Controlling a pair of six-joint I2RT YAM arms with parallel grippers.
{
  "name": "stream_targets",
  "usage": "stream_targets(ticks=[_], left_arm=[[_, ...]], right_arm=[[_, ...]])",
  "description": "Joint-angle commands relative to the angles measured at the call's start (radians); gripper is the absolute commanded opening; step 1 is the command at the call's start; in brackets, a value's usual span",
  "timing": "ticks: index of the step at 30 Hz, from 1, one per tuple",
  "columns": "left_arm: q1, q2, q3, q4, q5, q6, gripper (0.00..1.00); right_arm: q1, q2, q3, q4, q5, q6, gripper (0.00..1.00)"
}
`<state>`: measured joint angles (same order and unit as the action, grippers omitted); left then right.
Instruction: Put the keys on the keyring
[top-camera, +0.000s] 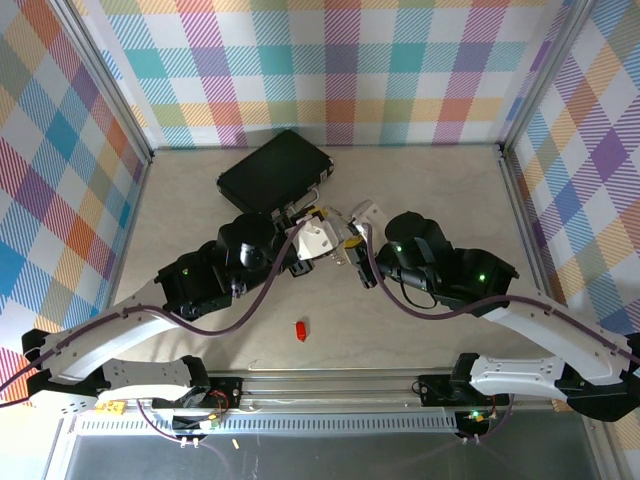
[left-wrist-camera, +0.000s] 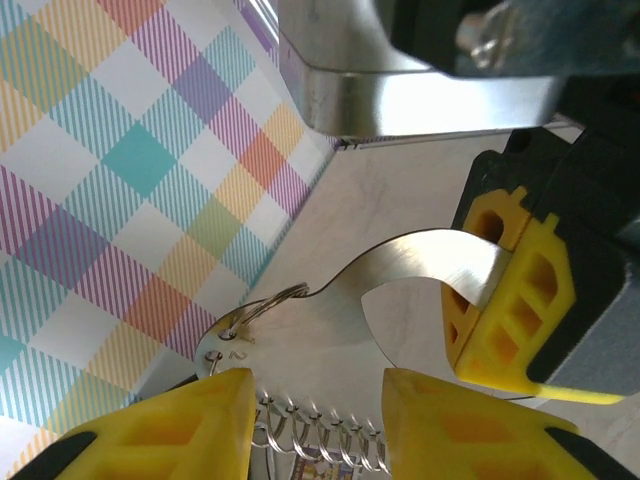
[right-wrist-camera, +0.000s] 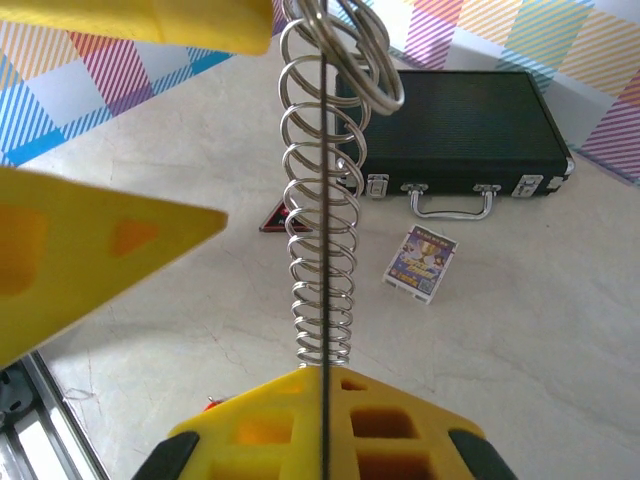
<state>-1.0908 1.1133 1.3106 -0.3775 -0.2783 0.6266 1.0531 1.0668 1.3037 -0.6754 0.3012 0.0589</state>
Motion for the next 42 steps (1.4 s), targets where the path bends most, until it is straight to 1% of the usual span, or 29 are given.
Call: stream_targets(ticks=[1, 5, 15, 20, 28, 31, 32, 39, 42], left_arm=[[-0.007, 0.003, 0.053, -0.038, 0.003, 0.031, 0.34], [-0.007, 0.007, 0.080, -0.068, 0.011, 0.047, 0.30], [-0.006, 0.046, 0.123, -0.144, 0.043, 0.076, 0.30], [-0.004, 0.054, 0.136, -0.155, 0.044, 0.087, 0.28], [0.006, 0.065, 0.138, -0.162, 0.048, 0.097, 0.12], [0.015, 0.056, 0.134, -0.151, 0.060, 0.086, 0.01], [0.019, 0.053, 0.134, -0.146, 0.070, 0.078, 0.00], [0.071, 0.037, 0.138, -0.133, 0.126, -0.003, 0.00], [0.100, 0.042, 0.151, -0.135, 0.149, -0.070, 0.00]], right_arm=[[-0.006, -0.008, 0.011, -0.034, -0.009, -0.051, 0.00], [-0.006, -0.004, 0.014, -0.056, -0.021, -0.064, 0.00], [-0.005, 0.003, 0.027, -0.072, -0.078, -0.085, 0.00], [-0.005, 0.004, 0.027, -0.082, -0.091, -0.090, 0.00], [-0.006, -0.010, 0.023, -0.079, -0.090, -0.090, 0.00], [-0.005, -0.014, 0.020, -0.076, -0.084, -0.092, 0.00], [-0.004, -0.015, 0.019, -0.074, -0.078, -0.092, 0.00], [-0.006, -0.030, 0.012, -0.065, -0.049, -0.100, 0.00], [-0.006, -0.033, 0.005, -0.060, -0.039, -0.105, 0.00]])
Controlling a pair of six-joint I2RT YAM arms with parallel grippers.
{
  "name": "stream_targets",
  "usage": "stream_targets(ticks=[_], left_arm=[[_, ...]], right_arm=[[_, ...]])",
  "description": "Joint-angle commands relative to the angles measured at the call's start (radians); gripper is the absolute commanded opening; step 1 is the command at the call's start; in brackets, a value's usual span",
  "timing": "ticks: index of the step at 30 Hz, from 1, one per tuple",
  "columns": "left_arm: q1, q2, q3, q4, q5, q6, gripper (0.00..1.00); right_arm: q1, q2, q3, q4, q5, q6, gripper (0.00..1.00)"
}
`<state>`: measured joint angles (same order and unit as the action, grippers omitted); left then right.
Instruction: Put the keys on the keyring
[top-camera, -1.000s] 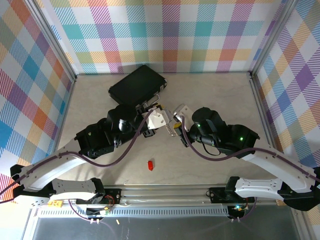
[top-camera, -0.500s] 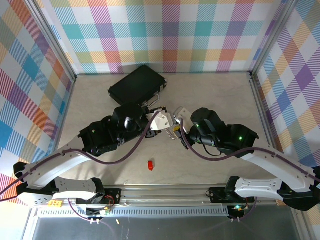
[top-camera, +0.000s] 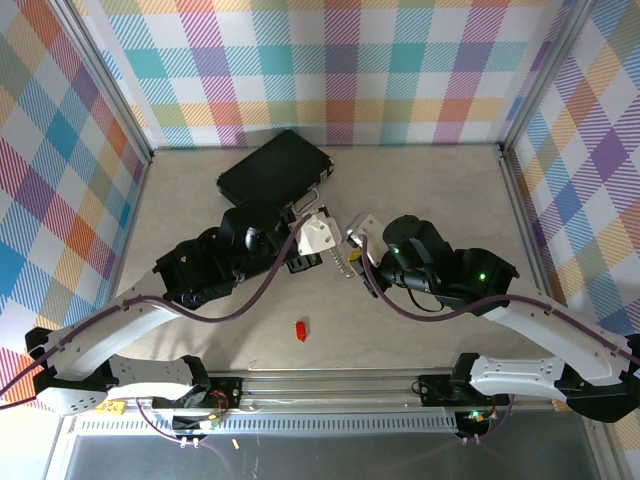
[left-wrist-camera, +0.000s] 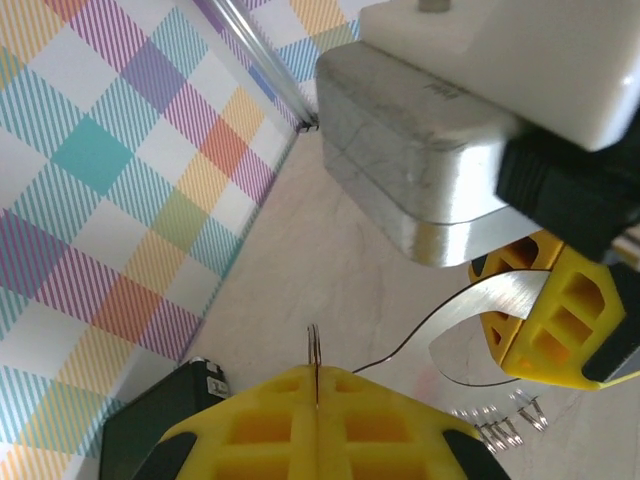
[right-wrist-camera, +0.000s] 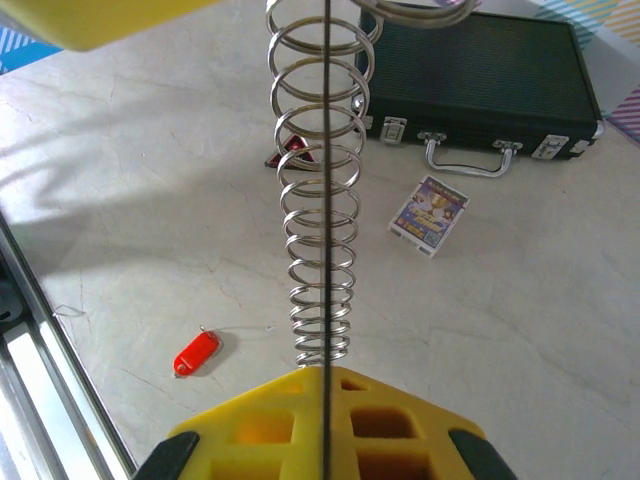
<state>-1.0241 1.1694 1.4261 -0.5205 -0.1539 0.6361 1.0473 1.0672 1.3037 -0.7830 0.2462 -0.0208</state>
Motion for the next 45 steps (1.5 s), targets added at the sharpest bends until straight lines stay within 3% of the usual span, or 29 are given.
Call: stream_targets(ticks=[1, 7, 14, 21, 24, 29, 35, 45], left_arm=[[0.047, -0.014, 0.043, 0.006, 0.037, -0.115, 0.00], [0.086, -0.017, 0.070, -0.004, 0.081, -0.305, 0.00], [0.086, -0.030, 0.141, -0.127, 0.177, -0.377, 0.01], [0.085, -0.170, -0.073, -0.010, 0.283, -0.293, 0.38], [0.084, -0.191, -0.150, 0.055, 0.204, -0.212, 0.47], [-0.009, -0.195, -0.236, 0.217, 0.001, -0.026, 0.48], [-0.071, -0.186, -0.320, 0.472, -0.099, 0.121, 0.54], [-0.142, -0.105, -0.342, 0.645, -0.202, 0.236, 0.47]], right_arm=[[0.000, -0.034, 0.002, 0.050, 0.019, -0.028, 0.00], [0.000, -0.051, -0.035, 0.094, 0.037, -0.051, 0.00], [-0.001, -0.055, -0.058, 0.104, 0.045, -0.101, 0.00], [-0.053, -0.055, -0.064, 0.135, 0.006, 0.034, 0.00], [-0.061, -0.046, -0.052, 0.141, -0.033, 0.084, 0.00], [-0.061, -0.030, -0.023, 0.123, -0.061, 0.133, 0.00], [-0.063, -0.011, 0.009, 0.094, -0.068, 0.162, 0.00], [-0.063, 0.005, 0.039, 0.081, -0.079, 0.186, 0.00]])
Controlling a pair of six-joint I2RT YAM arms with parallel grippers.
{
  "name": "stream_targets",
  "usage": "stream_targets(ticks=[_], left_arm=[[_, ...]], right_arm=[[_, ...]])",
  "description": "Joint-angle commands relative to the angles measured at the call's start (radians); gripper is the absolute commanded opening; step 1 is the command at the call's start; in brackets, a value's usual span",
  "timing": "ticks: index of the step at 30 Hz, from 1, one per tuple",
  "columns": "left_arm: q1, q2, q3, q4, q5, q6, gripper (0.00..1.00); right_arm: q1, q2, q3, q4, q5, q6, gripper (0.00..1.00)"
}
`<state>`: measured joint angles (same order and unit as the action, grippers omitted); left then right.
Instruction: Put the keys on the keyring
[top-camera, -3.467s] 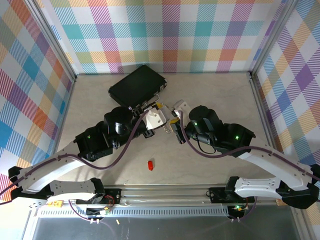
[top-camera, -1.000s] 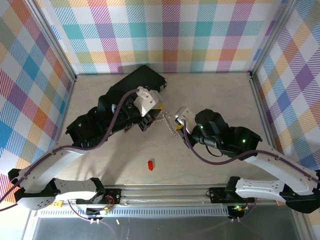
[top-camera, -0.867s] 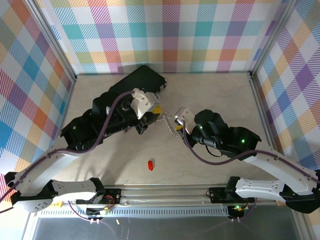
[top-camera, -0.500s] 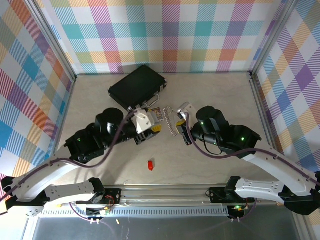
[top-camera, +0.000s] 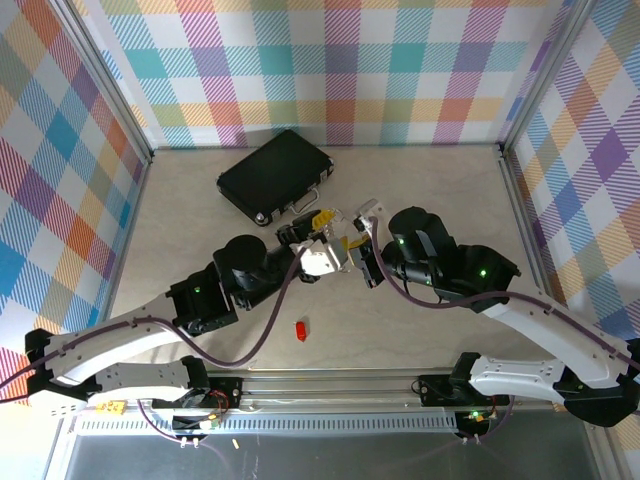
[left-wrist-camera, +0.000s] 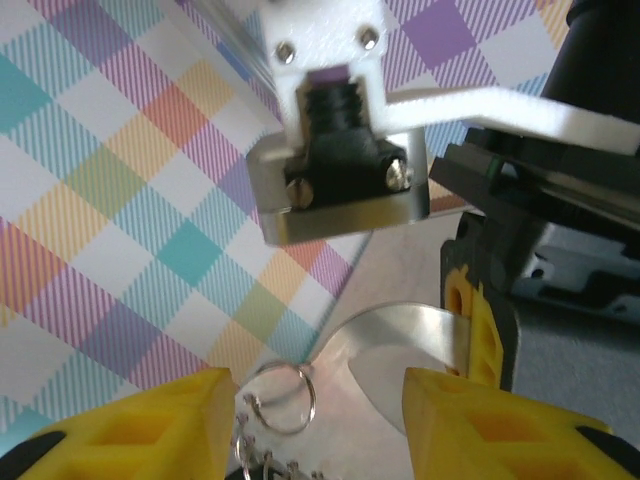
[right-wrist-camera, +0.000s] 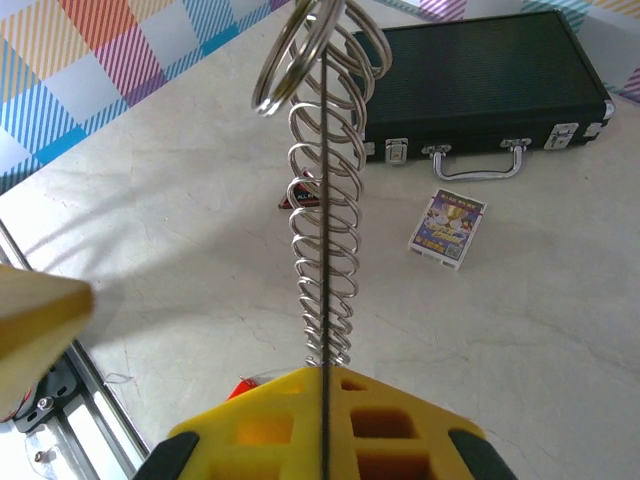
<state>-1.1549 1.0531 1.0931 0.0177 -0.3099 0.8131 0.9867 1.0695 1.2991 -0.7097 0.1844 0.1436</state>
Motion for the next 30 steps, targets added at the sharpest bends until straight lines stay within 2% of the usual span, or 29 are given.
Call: stream_targets(ticks=[1, 8, 13, 23, 30], left_arm=[[-0.011, 0.018, -0.006, 0.109, -0.050, 0.063, 0.46], [-0.011, 0.039, -0.011, 0.135, -0.078, 0.089, 0.45], [-0.011, 0.035, -0.019, 0.142, -0.100, 0.092, 0.38], [-0.001, 0.008, -0.047, 0.094, -0.115, 0.064, 0.41], [0.024, 0.005, -0.035, 0.097, -0.102, 0.034, 0.38]], right_arm=[[-0.002, 0.005, 0.046, 0.009, -0.019, 0.021, 0.00], [-0.002, -0.003, 0.052, 0.010, -0.020, 0.016, 0.00], [-0.002, -0.008, 0.052, 0.008, -0.020, 0.016, 0.00], [-0.002, -0.005, 0.065, 0.005, -0.018, 0.007, 0.00], [-0.002, -0.006, 0.067, 0.002, -0.022, 0.008, 0.00]])
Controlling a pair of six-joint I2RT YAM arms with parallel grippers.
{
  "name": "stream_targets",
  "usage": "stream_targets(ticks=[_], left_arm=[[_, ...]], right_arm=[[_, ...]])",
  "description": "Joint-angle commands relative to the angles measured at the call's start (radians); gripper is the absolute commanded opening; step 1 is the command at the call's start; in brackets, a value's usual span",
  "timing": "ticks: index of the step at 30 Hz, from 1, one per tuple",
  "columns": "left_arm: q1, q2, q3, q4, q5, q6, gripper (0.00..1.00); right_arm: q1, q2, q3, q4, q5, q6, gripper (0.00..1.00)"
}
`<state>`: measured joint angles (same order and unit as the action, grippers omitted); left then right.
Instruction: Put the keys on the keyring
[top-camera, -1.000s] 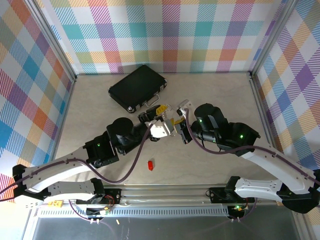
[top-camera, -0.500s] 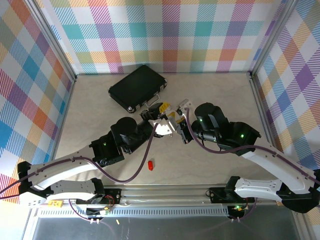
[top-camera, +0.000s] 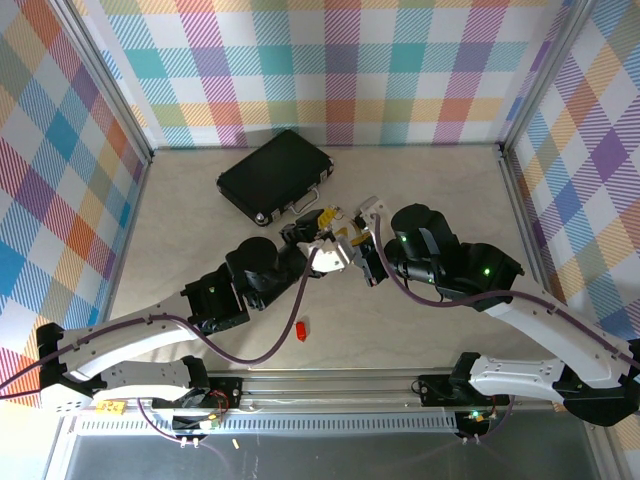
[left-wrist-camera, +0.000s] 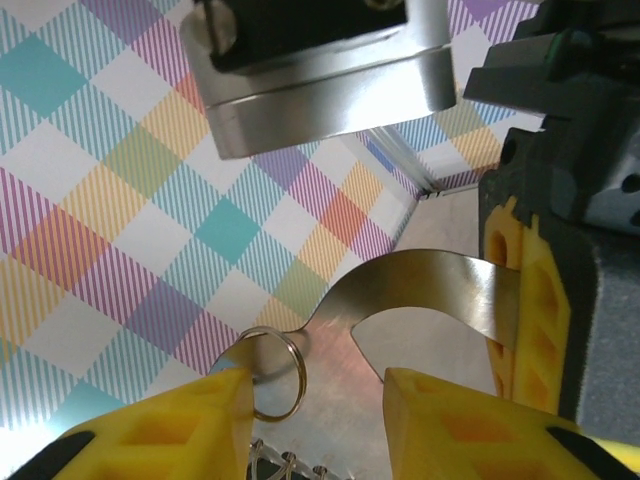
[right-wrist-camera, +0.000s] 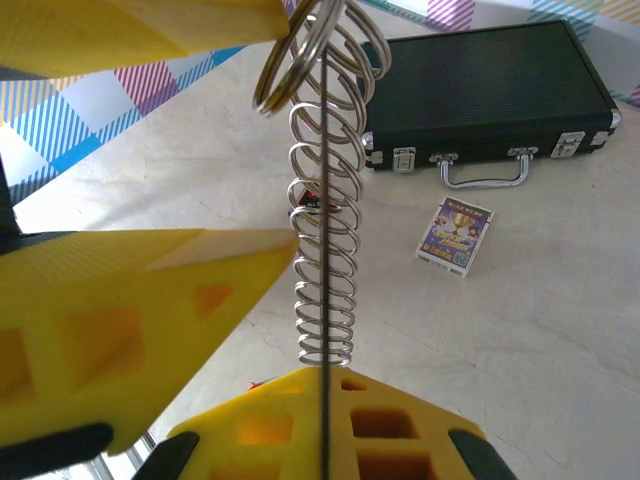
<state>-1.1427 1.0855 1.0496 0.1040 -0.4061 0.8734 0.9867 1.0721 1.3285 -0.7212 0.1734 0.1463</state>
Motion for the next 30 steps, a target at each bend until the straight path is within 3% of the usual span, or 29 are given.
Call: stream_targets(ticks=[1, 11, 25, 30], left_arm=[[0.017, -0.022, 0.017, 0.012, -0.013, -0.032, 0.35], [0.041, -0.011, 0.039, -0.008, 0.004, -0.040, 0.29], [0.043, 0.004, 0.070, -0.011, 0.022, -0.031, 0.28], [0.042, 0.006, 0.070, -0.012, 0.018, -0.027, 0.22]], right_arm=[[-0.002, -0.011, 0.037, 0.014, -0.009, 0.006, 0.00], [-0.003, -0.011, 0.029, 0.018, -0.019, 0.007, 0.00], [-0.002, -0.006, 0.029, 0.018, -0.025, 0.007, 0.00], [-0.002, 0.000, 0.033, 0.018, -0.023, 0.005, 0.00]])
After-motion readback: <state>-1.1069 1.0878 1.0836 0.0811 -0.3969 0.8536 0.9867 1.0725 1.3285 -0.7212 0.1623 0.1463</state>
